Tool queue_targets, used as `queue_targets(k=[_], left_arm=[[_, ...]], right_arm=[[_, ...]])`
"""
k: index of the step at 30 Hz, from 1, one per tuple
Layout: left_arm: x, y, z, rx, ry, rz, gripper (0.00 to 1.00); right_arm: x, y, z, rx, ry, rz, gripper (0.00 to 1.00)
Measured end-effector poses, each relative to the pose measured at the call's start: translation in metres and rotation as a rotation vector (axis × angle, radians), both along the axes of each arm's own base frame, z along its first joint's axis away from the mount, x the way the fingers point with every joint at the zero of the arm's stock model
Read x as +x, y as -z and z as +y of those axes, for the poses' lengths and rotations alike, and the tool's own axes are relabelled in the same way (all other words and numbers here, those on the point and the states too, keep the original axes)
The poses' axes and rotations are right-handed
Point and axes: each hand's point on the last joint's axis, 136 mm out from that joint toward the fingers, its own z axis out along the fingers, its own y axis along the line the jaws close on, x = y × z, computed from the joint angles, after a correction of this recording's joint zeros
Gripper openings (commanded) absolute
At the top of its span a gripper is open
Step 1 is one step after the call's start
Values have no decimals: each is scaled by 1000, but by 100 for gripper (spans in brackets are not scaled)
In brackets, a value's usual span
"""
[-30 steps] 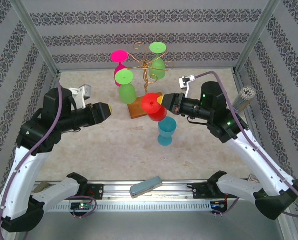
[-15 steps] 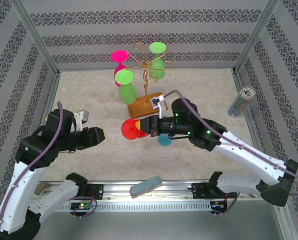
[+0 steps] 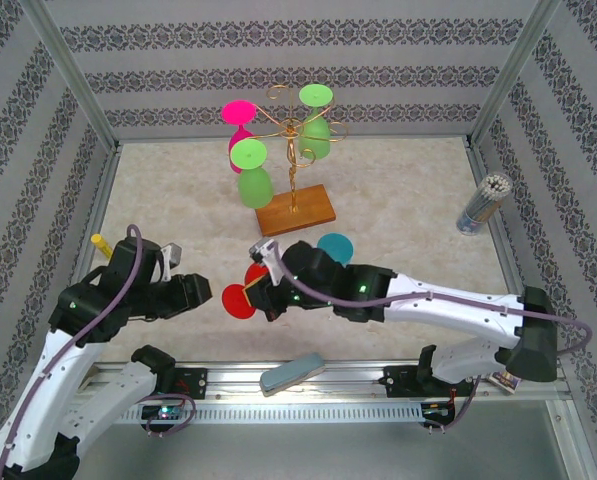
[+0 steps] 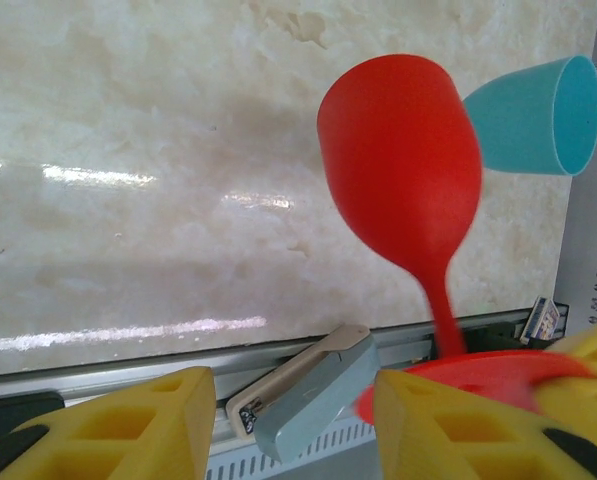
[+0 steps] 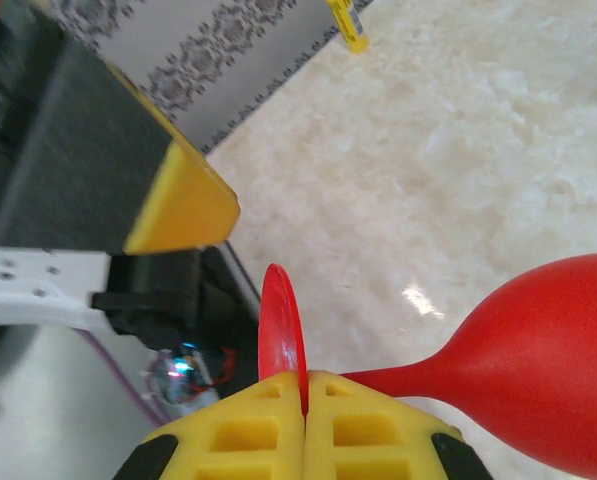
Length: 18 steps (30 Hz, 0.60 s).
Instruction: Take the wine glass off the wine glass rack
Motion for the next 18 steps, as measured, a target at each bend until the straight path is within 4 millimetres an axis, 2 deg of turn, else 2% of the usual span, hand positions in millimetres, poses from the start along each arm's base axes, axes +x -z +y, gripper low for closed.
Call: queue_targets(k=[6,11,18], left_arm=[[5,12,-3,11,4,44,49],[2,30,-7,5,10,110,51],[3,47,-20,-61,-1,183,51]], right_arm=[[-6,31,12,-139,-1,-198,0],[-1,55,12,-256,32,-353,0],[4,72,10,-354,78,-526,0]])
